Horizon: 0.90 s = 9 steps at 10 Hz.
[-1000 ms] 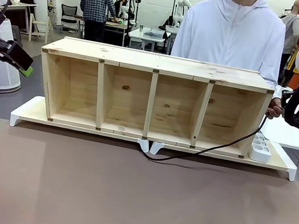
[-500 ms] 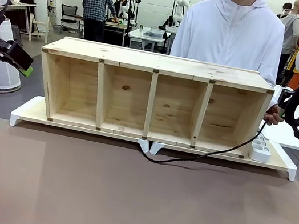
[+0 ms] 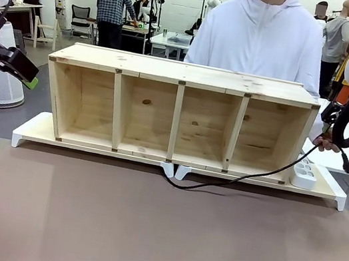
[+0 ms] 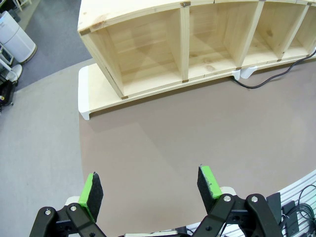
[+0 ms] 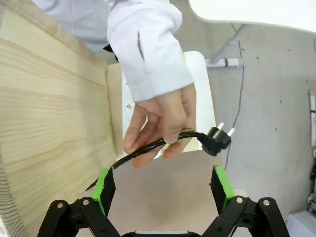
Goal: Perform cable management.
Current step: Release the Power Cable when the human grasps it.
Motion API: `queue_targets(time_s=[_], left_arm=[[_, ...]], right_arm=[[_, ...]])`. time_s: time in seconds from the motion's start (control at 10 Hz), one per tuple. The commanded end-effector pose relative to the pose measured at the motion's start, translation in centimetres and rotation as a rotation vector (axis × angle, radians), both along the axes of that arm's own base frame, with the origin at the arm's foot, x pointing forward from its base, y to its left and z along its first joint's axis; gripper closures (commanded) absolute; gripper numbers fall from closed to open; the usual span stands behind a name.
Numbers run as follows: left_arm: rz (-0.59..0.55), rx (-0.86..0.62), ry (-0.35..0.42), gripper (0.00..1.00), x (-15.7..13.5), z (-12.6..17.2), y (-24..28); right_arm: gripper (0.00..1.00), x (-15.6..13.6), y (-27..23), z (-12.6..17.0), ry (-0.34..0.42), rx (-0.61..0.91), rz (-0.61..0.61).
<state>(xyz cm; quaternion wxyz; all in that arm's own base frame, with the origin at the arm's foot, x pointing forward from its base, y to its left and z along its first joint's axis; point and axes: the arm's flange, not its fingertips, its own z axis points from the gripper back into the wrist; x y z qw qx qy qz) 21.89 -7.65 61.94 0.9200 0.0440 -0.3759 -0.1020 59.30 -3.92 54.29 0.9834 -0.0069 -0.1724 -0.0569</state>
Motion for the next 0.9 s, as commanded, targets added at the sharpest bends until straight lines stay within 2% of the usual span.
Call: queue_targets(time_s=[0.0,0.8], left_arm=[[-0.001,-0.001,-0.011,0.00,0.15,0.06,-0.06],[-0.001,-0.001,-0.011,0.00,0.15,0.06,-0.06]], right_arm=[[0.00,-0.03,-0.07,-0.10,0.006,0.009,-0.005],[0.00,-0.03,-0.07,-0.10,0.006,0.009,-0.005]])
